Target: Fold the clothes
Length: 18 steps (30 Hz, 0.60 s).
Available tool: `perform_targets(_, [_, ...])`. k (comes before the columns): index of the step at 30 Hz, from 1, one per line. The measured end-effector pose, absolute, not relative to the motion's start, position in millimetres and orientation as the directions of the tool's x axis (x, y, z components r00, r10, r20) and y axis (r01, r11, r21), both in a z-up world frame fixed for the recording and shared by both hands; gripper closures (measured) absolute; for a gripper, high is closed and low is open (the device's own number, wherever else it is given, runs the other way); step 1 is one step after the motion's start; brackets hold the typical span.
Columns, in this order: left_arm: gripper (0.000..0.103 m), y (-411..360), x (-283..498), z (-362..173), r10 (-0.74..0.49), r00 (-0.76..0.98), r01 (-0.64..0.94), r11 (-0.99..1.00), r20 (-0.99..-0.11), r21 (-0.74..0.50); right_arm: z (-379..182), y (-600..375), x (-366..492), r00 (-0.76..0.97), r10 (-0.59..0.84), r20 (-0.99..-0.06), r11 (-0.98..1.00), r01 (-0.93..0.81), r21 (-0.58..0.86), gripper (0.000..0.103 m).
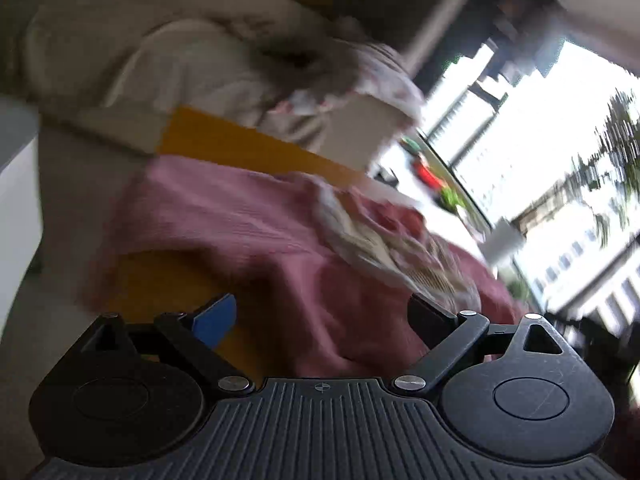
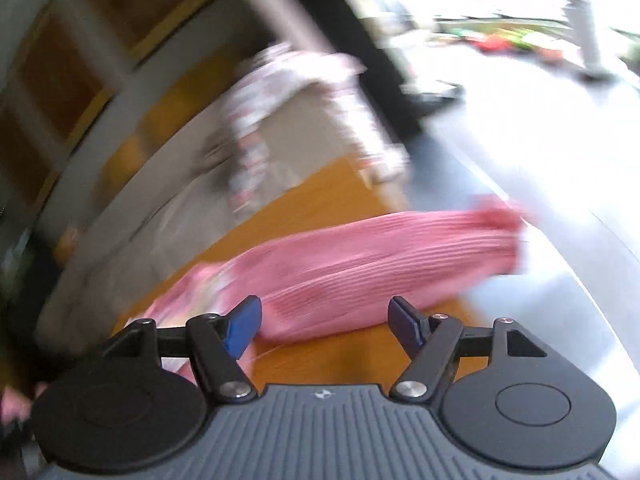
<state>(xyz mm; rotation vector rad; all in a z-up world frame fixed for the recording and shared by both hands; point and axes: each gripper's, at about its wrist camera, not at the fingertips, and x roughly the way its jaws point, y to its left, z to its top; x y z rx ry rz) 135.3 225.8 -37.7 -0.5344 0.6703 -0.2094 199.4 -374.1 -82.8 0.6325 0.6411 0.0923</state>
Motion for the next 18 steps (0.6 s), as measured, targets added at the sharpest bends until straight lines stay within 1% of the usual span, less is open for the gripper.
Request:
perform_targets(2, [0.008,228,131,-37,-0.352,0.775,0.011,0.838,-0.525,-0.546,-91,-385,200,0.812,0.234,-0.535,0.777,0.174,0.604,0.032])
perform_targets(4, [0.008,218,126,-34,-0.371,0.769,0.042,0.842,-0.52,-0.538,-90,-376,193,0.821,0.245,-0.517,0.804,0.126,0.582,0.034])
perform_targets(5, [0.008,211,123,-32,-0.386,0.76,0.07,0.849,-0.523,-0.525,-84,-363,188,0.82,0.256,-0.512,0.844,0.069,0.532,0.034])
perform_targets(6, [0.008,201,117,-28,-0.387,0.753,0.103,0.868,-0.532,-0.486,-77,-346,180,0.815,0.268,-0.513,0.888,-0.003,0.46,0.034])
perform_targets(8, [0.007,181,104,-20,-0.384,0.74,0.171,0.902,-0.552,-0.397,-60,-304,157,0.79,0.329,-0.518,0.939,-0.214,0.27,0.034])
perform_targets(9, [0.007,171,97,-17,-0.381,0.734,0.206,0.914,-0.563,-0.351,-55,-280,142,0.767,0.373,-0.522,0.928,-0.324,0.186,0.034])
perform_targets(11, [0.006,157,81,-12,-0.358,0.736,0.255,0.933,-0.575,-0.255,-46,-231,110,0.705,0.458,-0.541,0.847,-0.531,0.024,0.034])
perform_targets(12, [0.006,151,75,-11,-0.353,0.734,0.272,0.936,-0.58,-0.225,-44,-210,96,0.663,0.508,-0.55,0.792,-0.61,-0.004,0.034])
perform_targets(14, [0.006,143,65,-9,-0.349,0.728,0.298,0.936,-0.59,-0.186,-44,-171,75,0.549,0.611,-0.57,0.682,-0.731,0.029,0.035])
perform_targets(16, [0.006,140,56,-8,-0.342,0.727,0.303,0.938,-0.596,-0.169,-51,-134,57,0.453,0.668,-0.59,0.586,-0.809,0.041,0.035])
perform_targets(18, [0.005,141,46,-6,-0.331,0.733,0.298,0.942,-0.594,-0.158,-63,-101,40,0.413,0.671,-0.615,0.509,-0.86,-0.022,0.035])
